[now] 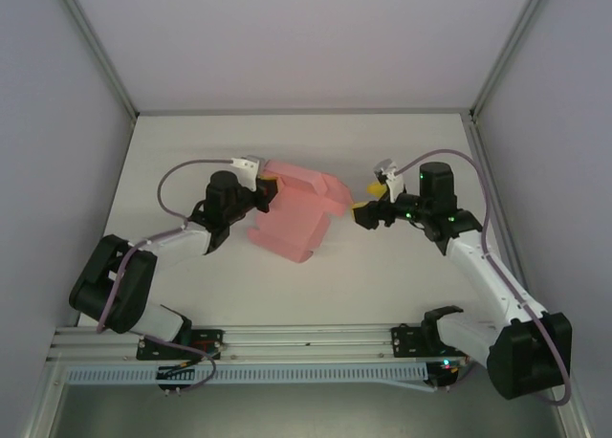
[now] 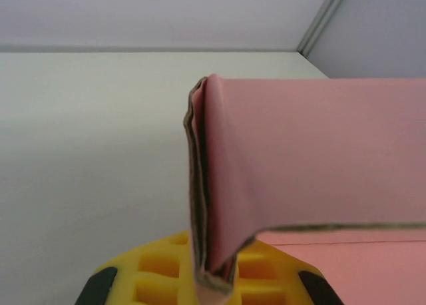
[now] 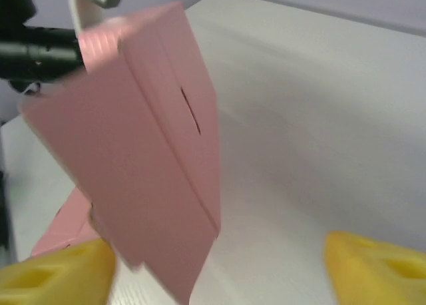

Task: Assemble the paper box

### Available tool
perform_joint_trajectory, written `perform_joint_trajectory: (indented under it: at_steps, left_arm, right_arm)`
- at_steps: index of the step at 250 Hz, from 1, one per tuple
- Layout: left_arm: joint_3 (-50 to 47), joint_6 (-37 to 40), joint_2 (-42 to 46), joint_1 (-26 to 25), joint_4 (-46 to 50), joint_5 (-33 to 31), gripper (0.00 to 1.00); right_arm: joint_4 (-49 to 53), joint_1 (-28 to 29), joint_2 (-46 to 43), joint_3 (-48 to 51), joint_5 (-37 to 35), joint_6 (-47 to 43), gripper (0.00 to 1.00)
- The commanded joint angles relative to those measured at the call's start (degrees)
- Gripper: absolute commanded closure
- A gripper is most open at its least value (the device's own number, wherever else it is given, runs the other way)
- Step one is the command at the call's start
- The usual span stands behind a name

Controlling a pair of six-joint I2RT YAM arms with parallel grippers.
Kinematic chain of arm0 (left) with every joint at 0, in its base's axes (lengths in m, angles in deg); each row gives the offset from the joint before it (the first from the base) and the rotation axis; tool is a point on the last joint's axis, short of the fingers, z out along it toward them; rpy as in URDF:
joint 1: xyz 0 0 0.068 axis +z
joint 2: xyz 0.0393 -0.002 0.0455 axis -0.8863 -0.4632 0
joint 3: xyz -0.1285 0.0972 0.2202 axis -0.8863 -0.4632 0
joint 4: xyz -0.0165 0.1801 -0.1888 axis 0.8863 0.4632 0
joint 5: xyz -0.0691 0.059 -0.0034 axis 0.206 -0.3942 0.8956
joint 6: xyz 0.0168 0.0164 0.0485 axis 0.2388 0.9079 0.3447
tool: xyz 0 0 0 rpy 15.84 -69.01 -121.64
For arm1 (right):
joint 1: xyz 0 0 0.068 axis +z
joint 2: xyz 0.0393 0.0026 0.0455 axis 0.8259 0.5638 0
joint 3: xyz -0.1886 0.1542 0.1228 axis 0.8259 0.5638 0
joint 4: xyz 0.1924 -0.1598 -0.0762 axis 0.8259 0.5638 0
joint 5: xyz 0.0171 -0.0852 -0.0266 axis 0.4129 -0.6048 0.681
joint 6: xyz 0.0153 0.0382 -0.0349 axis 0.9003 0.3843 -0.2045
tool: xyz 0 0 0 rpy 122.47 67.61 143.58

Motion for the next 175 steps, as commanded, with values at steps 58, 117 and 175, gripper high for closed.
perform_joint_trajectory:
  at_steps: [58,117,175]
  left_arm:
    - [4.76,-2.58,1.47,-1.15,4.21,-2.68,1.00]
    - [4.65,-1.15,1.57,-2.77,4.09,-3.16,1.00]
    - [5.13,-0.21,-0.17,-3.72,4.33,-4.51,1.00]
  right_arm:
    - [-8.17,6.94,0.43,4.97,-29.06,2.53,0.00]
    - [-19.65,7.86,4.37,3.45,-29.60,7.76,0.00]
    - [-20.41,10.10,6.89,1.43,-30.29,10.65,0.00]
